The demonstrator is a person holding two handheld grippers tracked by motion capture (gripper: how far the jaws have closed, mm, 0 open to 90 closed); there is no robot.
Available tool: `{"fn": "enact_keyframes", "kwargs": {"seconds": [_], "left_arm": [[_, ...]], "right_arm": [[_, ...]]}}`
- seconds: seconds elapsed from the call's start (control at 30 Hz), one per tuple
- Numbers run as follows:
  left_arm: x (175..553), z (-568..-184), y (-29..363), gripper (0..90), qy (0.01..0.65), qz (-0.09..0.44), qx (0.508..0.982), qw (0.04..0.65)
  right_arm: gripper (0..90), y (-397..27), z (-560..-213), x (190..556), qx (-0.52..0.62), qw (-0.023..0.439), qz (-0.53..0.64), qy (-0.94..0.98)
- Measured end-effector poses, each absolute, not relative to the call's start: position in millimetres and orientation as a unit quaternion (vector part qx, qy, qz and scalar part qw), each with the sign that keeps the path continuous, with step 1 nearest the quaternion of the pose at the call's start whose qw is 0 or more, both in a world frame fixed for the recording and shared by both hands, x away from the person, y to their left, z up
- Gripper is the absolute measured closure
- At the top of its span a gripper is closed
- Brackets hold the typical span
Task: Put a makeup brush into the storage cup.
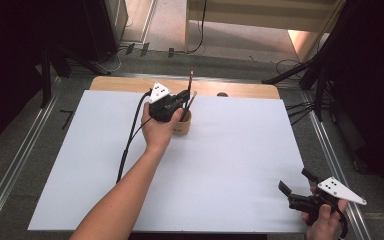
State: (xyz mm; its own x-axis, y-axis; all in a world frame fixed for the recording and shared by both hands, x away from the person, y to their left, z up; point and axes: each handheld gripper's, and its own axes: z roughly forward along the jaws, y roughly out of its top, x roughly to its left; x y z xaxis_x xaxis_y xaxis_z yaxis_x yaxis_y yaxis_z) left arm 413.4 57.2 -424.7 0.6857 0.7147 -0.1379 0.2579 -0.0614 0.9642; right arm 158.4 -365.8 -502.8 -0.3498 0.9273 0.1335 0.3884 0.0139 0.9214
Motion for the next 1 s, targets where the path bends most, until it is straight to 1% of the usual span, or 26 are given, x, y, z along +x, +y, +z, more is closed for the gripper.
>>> {"fn": "enact_keyframes", "kwargs": {"seconds": [0.27,0.67,1.0], "left_arm": [[413,-427,56,84.5,0.342,0.199,0.709,0.583],[409,-445,58,84.4,0.361,0.199,0.708,0.574],[405,-451,55,84.3,0.354,0.209,0.722,0.556]], "right_arm": [[0.0,-365,-503,159,0.499,0.272,0.492,0.659],[0.0,-365,-503,160,0.499,0.272,0.492,0.66],[0.0,-365,-503,160,0.497,0.273,0.491,0.661]]}}
